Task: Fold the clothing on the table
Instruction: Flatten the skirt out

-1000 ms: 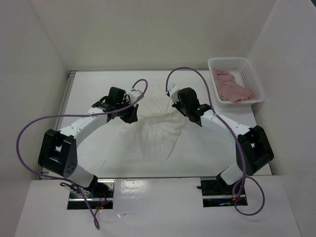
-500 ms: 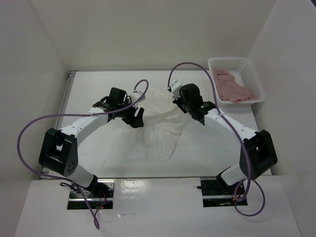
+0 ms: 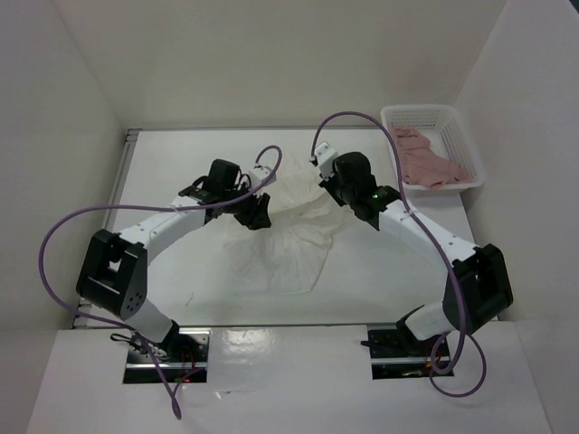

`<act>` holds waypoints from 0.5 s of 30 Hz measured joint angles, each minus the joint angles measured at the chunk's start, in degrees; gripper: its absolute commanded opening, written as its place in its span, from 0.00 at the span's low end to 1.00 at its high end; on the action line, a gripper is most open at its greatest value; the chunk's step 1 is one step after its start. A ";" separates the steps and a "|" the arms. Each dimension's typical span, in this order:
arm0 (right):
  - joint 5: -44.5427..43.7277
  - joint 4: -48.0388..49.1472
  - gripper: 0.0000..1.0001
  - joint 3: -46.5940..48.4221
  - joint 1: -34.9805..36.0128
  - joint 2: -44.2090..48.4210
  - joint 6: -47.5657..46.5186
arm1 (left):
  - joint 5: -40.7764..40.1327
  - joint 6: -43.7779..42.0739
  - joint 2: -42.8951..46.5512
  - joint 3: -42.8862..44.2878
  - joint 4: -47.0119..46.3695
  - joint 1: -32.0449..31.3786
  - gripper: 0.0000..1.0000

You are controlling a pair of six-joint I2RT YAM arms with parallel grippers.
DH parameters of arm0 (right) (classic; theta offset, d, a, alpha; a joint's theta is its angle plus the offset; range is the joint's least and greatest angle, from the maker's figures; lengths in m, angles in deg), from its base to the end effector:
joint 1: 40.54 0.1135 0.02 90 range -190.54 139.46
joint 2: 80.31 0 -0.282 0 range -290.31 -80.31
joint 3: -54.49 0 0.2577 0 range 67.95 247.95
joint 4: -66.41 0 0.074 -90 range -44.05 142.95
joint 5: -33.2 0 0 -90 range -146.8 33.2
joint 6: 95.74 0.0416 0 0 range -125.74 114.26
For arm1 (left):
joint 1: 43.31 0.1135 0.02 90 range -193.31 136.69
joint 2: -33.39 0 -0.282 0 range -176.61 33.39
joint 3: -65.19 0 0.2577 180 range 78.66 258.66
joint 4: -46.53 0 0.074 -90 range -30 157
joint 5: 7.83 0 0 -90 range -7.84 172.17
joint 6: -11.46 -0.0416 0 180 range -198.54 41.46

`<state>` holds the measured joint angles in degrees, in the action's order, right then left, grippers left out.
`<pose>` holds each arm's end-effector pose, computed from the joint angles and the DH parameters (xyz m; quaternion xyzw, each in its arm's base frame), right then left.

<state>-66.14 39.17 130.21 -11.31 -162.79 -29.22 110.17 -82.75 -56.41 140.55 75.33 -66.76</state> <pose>0.2951 0.1574 0.2984 -0.3564 0.8055 -0.0483 0.4709 0.3126 -0.1569 0.2554 0.3061 0.8419 -0.2833 0.3425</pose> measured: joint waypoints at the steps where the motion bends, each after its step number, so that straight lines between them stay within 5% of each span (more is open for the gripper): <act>1: 0.04 0.00 0.00 0.00 -0.02 0.37 0.04 | 0.24 0.04 -0.61 0.46 -0.17 -0.02 0.51; 15: 1.31 0.00 0.00 -0.70 -1.01 2.25 0.09 | 2.34 0.07 -8.63 2.73 -1.95 -1.51 0.51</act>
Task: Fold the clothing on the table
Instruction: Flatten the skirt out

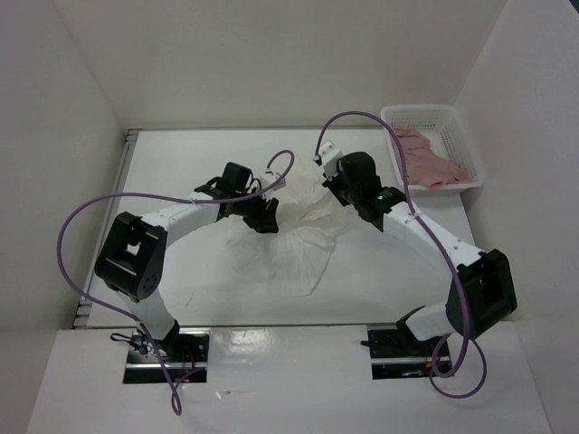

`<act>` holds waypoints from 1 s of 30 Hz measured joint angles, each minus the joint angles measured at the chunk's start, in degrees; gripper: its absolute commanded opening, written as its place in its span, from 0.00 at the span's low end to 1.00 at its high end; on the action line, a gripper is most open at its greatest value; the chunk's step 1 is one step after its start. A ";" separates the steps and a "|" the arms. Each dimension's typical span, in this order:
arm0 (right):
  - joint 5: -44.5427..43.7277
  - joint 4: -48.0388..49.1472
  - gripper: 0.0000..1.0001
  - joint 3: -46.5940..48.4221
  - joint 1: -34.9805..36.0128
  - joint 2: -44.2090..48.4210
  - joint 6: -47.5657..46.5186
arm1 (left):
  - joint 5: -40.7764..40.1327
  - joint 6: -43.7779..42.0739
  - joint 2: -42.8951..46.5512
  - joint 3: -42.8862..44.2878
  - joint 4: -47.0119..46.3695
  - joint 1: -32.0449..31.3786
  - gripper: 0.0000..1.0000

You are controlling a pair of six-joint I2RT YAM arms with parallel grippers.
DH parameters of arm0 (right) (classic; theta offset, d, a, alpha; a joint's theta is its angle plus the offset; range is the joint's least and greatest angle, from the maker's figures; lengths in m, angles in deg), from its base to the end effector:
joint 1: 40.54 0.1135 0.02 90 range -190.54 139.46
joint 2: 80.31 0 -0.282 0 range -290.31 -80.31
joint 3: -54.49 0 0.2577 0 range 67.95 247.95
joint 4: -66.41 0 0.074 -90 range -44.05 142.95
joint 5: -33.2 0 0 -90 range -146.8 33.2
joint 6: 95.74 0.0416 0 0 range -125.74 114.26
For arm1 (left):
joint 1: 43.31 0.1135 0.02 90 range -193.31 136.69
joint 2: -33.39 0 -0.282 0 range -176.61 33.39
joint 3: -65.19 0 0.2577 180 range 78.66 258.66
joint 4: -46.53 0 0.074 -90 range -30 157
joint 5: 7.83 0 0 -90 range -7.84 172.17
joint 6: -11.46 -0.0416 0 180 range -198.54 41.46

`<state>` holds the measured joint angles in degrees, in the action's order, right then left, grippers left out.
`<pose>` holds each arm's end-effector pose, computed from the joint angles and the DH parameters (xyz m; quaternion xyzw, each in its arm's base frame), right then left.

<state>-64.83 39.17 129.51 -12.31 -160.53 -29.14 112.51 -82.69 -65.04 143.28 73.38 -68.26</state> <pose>0.2899 0.1491 0.3063 -0.3504 0.8017 -0.0411 0.4824 0.3336 -0.1784 0.2223 0.3182 0.8458 -0.3032 0.3025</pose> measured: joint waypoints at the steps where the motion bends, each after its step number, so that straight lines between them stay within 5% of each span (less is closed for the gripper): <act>1: 0.09 -0.02 0.00 -0.11 0.00 0.00 0.00 | 0.13 0.02 -0.20 0.00 0.07 -0.04 0.49; 4: 0.20 0.00 0.00 -0.17 -0.02 0.00 0.00 | 0.61 0.00 -0.24 0.09 -0.02 -0.13 0.43; 7: 0.26 -0.02 0.00 -0.17 -0.02 0.02 0.00 | 1.11 -0.07 -0.24 0.28 -0.04 -0.13 0.23; 8: 0.31 0.00 0.00 -0.17 -0.02 0.02 0.00 | 1.22 -0.02 -0.24 0.35 -0.09 -0.13 0.09; 10: 0.33 0.00 0.00 -0.17 -0.02 0.04 0.00 | 1.51 -0.04 -0.28 0.46 0.04 -0.13 0.00; 20: 0.42 -1.73 0.00 0.24 -0.28 3.76 0.50 | -0.42 0.02 1.75 6.27 5.14 2.08 0.00; 30: 0.83 -7.02 0.00 9.55 -1.07 16.50 1.97 | -13.16 1.68 24.79 16.74 9.84 6.01 0.00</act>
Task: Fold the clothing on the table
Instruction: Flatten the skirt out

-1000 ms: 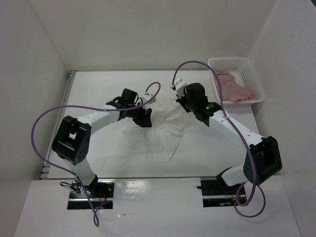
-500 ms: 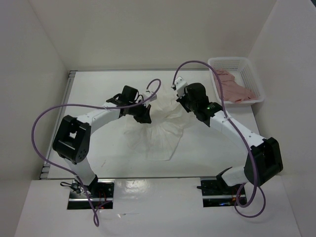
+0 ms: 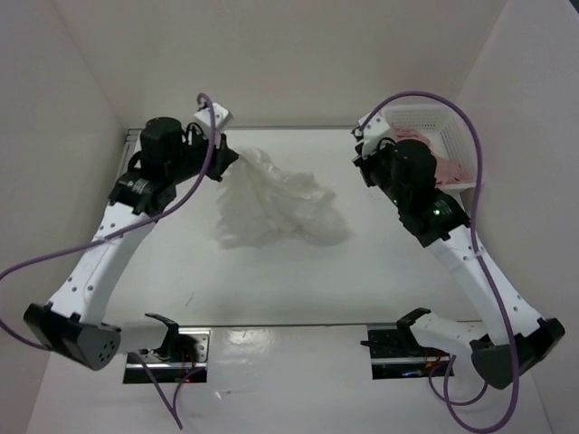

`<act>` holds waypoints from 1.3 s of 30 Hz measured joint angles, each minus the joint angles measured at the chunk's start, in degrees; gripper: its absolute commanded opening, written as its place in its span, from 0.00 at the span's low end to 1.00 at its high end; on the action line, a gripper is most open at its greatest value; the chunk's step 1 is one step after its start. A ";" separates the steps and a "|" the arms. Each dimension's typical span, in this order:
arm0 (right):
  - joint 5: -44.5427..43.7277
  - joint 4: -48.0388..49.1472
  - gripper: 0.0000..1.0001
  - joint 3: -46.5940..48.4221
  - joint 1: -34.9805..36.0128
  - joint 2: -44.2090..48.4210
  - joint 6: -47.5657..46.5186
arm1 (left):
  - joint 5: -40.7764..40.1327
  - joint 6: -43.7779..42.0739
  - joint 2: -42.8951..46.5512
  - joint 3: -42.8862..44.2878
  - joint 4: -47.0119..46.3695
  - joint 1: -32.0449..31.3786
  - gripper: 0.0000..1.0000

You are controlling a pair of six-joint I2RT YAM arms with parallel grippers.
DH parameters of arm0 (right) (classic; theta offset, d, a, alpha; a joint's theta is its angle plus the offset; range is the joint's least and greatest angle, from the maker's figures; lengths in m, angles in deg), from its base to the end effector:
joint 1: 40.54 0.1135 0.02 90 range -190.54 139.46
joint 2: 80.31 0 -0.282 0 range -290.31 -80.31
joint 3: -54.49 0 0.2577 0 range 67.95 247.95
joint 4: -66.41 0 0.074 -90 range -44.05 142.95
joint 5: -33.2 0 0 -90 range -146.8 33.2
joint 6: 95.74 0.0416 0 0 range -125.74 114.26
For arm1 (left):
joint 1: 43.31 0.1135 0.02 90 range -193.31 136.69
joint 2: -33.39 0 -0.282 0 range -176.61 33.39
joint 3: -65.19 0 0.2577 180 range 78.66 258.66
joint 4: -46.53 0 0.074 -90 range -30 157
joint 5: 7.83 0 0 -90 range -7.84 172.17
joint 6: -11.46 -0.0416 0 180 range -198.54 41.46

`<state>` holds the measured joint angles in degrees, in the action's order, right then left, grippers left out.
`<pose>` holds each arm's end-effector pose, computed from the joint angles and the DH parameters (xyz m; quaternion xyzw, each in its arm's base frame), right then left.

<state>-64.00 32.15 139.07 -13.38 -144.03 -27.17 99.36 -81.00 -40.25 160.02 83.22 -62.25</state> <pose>0.2231 0.1086 0.4314 -0.2868 0.7299 -0.0183 0.6202 0.2707 -0.1059 0.4468 0.2350 0.7566 -0.2035 0.5753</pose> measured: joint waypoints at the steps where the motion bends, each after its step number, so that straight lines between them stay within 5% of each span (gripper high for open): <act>1: 0.07 -0.15 0.00 0.66 -0.26 1.46 0.15 | -0.66 0.00 2.12 0.35 0.24 0.22 0.00; 8: 2.56 -3.15 0.00 1.70 -1.88 8.09 0.83 | -4.42 -0.28 12.85 0.28 3.91 1.66 0.00; 10: 3.43 -3.91 0.18 1.70 -1.92 8.41 1.07 | -4.57 -0.37 13.94 -0.92 4.31 1.66 0.00; 11: 3.76 -4.13 0.40 1.57 -1.92 8.41 1.29 | -4.59 -0.37 14.21 -1.77 4.37 1.66 0.00; 14: 5.77 -4.11 0.60 -0.09 -1.92 7.96 1.81 | -4.59 -0.50 14.08 -5.57 4.79 1.66 0.01; 26: 11.30 -4.55 0.61 -6.36 1.92 -5.14 2.89 | -7.76 -0.76 9.01 -14.34 4.61 1.66 0.00; 34: 7.65 -1.25 0.61 -9.73 2.23 -4.68 3.41 | -9.99 -2.19 -6.71 -2.56 6.58 -1.88 0.00; 39: 5.84 -0.92 0.59 -12.44 2.21 -4.63 3.85 | -10.56 -3.61 -8.50 2.01 8.83 -7.02 0.00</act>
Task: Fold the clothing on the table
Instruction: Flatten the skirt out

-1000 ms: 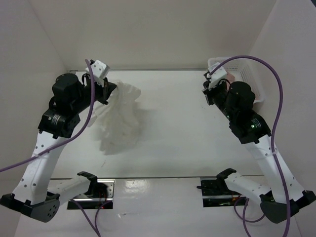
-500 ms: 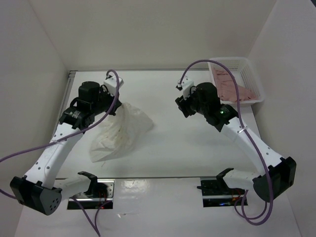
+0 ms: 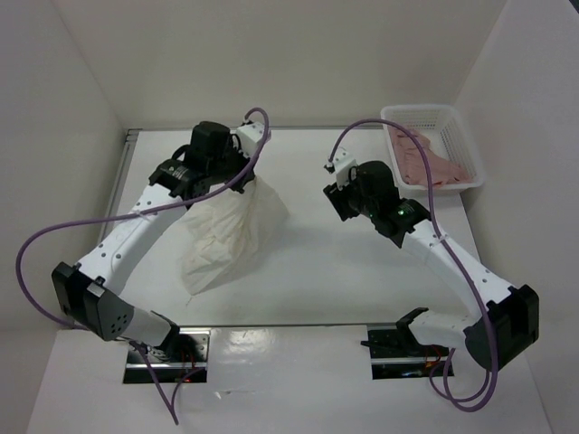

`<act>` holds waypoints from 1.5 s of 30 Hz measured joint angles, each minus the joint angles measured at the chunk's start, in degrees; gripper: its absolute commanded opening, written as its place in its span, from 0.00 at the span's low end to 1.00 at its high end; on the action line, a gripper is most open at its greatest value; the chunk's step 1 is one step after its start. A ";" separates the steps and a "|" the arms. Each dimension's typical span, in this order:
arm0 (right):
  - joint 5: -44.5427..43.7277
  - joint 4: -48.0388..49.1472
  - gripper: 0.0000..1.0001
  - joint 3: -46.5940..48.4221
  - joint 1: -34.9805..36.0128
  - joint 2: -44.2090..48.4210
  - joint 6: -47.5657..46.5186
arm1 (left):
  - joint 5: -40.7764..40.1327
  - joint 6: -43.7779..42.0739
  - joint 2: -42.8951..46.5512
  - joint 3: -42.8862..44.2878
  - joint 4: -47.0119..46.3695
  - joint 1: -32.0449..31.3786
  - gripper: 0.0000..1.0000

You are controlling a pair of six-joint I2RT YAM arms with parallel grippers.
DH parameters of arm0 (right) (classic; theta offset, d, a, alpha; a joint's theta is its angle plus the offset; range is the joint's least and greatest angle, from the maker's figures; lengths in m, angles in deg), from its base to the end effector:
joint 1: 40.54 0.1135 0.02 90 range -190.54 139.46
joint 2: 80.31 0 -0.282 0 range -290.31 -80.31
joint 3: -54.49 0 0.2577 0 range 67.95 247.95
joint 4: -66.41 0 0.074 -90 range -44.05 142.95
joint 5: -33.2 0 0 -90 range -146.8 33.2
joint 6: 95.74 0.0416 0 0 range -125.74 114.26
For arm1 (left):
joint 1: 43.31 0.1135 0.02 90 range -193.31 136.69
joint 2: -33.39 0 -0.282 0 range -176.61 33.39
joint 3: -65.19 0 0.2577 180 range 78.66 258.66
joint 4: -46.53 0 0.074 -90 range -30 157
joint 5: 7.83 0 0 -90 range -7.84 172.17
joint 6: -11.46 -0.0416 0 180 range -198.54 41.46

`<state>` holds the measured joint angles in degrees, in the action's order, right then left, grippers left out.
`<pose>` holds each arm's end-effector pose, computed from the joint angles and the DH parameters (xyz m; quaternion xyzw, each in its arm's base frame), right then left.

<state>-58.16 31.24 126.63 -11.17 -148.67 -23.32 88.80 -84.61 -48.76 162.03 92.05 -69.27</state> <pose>0.2374 0.1325 0.3324 -0.3420 0.8021 0.0400 0.4879 0.2944 -0.1487 0.3991 0.2670 0.8266 -0.1347 0.4768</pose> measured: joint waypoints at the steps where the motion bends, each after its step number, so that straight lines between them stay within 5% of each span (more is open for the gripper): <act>1: -0.35 0.11 0.59 -0.17 -0.15 0.00 0.15 | 0.04 -0.04 -0.11 1.75 0.90 -0.81 0.00; 14: -1.51 2.05 0.59 -0.20 -1.33 1.07 1.29 | 1.07 0.00 -1.92 24.48 4.11 -3.17 0.00; 29: 1.36 2.25 0.63 -0.87 -1.51 0.26 1.42 | -7.34 -0.04 4.42 -16.94 -2.99 -0.63 0.00; 35: 3.10 1.51 0.63 -0.87 0.83 -0.98 0.48 | -8.24 -0.20 4.42 -21.84 -4.02 0.52 0.00; 45: -1.79 0.55 0.63 -0.96 17.00 -10.12 -2.97 | -6.21 0.39 1.90 -22.40 -5.86 6.82 0.00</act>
<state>-59.95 31.78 125.67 5.83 -158.79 -26.30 82.59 -84.22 -46.85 139.63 86.19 -62.45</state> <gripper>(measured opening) 0.625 0.008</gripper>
